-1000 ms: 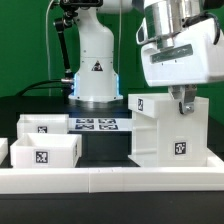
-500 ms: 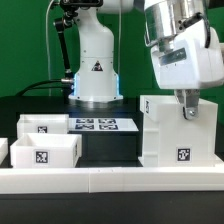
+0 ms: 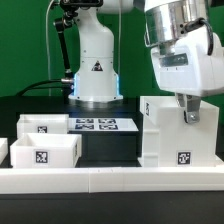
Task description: Assemble drawer
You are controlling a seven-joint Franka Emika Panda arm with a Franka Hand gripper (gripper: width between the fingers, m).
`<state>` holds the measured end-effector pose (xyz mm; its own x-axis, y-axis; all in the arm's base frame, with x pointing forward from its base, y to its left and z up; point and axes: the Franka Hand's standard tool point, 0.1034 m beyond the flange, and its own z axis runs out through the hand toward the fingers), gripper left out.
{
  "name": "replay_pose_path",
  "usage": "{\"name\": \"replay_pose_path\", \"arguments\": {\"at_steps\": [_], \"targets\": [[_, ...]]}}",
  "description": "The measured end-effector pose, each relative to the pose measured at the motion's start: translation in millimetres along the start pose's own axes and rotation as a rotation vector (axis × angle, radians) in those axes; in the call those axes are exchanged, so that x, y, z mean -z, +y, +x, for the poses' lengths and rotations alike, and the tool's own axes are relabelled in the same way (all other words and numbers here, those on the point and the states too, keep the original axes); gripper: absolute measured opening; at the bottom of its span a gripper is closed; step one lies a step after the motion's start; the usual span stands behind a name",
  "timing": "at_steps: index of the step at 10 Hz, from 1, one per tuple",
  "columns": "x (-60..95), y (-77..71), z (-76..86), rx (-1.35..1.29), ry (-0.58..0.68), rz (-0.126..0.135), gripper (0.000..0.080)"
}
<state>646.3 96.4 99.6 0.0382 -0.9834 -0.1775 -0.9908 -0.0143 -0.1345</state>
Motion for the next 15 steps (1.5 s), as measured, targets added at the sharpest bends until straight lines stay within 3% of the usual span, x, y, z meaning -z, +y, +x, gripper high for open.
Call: {"name": "replay_pose_path", "arguments": {"at_steps": [2,3,4,5,8,10,13,14,15], "targets": [[0.4,-0.4,-0.6,0.002,0.000,0.001,0.0335],[2.0,-0.6,-0.6,0.033,0.000,0.003,0.0335],[6.6,-0.3,0.3,0.098,-0.002,0.006,0.0518],[13.1,-1.4,1.1,0.138,-0.003,0.013,0.0608],[39.3,-4.0,0.1,0.294,-0.005,0.039,0.0648],[52.4,-6.8,10.1,0.442,0.002,0.055,0.0649],[50.1,-5.8,9.3,0.446,0.002,0.053,0.0649],[49.8,-3.9,11.1,0.559,0.005,0.040,0.0649],[50.9,4.1,19.3,0.779,-0.006,-0.017,0.0649]]}}
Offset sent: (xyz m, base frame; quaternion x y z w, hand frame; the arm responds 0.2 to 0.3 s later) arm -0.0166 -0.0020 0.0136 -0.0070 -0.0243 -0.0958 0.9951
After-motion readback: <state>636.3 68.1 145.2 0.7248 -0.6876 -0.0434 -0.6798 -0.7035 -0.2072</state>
